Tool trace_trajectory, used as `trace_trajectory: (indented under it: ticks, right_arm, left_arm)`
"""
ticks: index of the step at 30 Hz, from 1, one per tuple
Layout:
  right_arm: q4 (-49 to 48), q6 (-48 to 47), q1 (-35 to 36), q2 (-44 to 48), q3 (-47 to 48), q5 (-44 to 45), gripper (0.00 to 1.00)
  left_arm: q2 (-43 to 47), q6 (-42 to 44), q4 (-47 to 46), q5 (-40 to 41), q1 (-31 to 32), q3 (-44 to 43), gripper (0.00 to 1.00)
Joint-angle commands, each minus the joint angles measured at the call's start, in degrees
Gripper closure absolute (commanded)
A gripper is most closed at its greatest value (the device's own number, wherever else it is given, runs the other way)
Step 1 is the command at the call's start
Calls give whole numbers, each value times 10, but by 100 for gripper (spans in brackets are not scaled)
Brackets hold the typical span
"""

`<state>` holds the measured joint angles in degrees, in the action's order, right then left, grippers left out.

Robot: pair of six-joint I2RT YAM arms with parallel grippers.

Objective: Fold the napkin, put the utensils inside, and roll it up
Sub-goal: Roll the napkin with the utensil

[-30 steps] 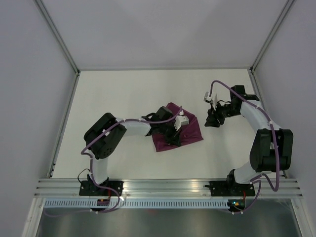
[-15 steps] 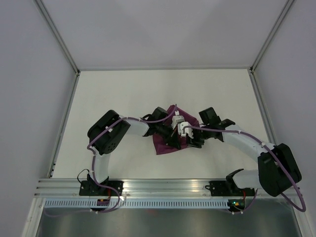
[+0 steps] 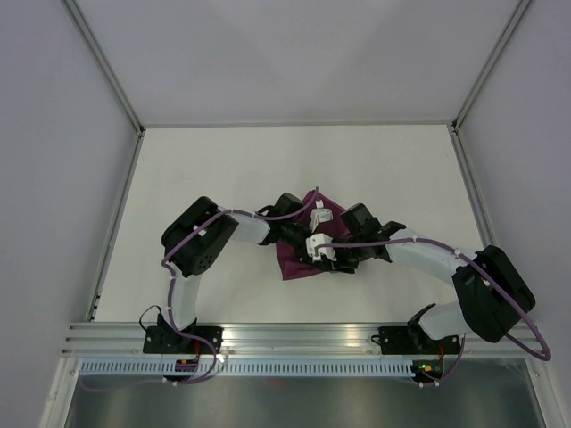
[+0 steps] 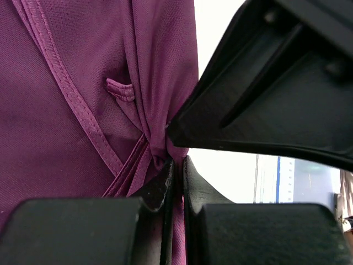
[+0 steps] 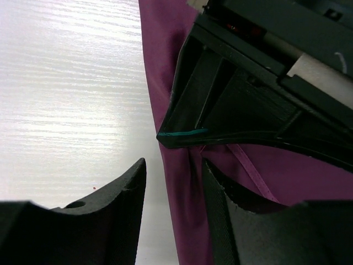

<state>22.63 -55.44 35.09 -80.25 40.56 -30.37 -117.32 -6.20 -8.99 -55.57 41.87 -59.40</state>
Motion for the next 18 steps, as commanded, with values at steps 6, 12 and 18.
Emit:
trace_trajectory:
  ticks: [6,12,18]
  right_arm:
    - [-43,10,7,-34,-13,33,51]
    - [-40,10,6,-54,-18,36,74]
    - [1,1,-3,-94,12,17,100]
  left_arm:
    - [-36,8,59,49,-2,2,98]
    - [-39,2,64,55,-4,-4,98]
    - [-14,-25,41,83,-12,7,89]
